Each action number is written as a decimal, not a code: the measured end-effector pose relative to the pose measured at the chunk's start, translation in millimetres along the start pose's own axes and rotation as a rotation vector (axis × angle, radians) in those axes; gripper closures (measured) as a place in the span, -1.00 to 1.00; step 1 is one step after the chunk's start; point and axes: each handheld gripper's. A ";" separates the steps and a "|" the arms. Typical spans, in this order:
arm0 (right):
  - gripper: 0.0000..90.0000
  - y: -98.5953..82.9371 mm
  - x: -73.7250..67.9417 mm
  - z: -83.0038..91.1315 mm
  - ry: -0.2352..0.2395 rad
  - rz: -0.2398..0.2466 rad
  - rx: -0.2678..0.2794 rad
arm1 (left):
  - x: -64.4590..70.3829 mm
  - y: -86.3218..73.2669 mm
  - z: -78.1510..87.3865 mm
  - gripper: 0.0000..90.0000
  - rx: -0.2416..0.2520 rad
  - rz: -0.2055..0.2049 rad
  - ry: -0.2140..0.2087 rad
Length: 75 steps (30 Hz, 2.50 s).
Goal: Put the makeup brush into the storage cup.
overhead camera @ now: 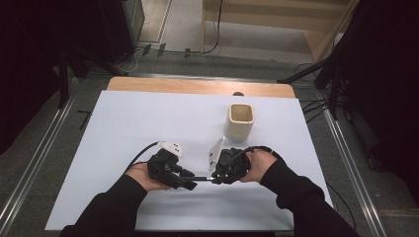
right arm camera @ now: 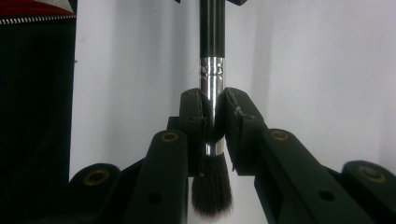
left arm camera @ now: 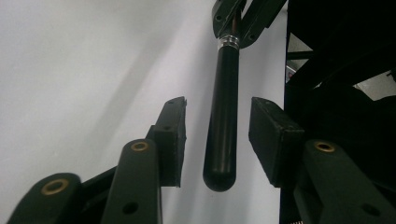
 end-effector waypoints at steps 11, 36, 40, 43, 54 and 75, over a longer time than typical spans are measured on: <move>0.75 1.0 -0.5 -2.1 0.001 0.029 0.002 | -2.4 -1.7 1.0 0.57 -0.005 0.027 -0.025; 0.75 1.8 -3.9 -6.2 0.030 0.060 -0.021 | -3.3 -3.1 -4.6 0.75 -0.049 0.054 -0.097; 0.75 3.9 -3.9 -9.0 0.030 0.066 -0.028 | -3.1 -2.6 -4.6 0.71 -0.036 0.048 -0.093; 0.75 4.9 -4.2 -9.7 0.020 0.072 -0.029 | -2.6 -2.9 -4.4 0.75 -0.044 0.050 -0.096; 0.75 2.9 -5.5 -6.9 0.022 0.075 -0.022 | -2.8 -2.8 -6.4 0.75 -0.052 0.056 -0.108; -0.55 -5.3 2.3 14.3 -0.070 -0.089 0.075 | -10.9 -7.9 1.8 0.77 0.006 0.124 -0.133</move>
Point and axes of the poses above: each handheld gripper's, and its own axes: z roughly backward along the jaws, y roughly out of its top, x roughly to its right, and after that the axes turned 5 degrees about z, right-handed
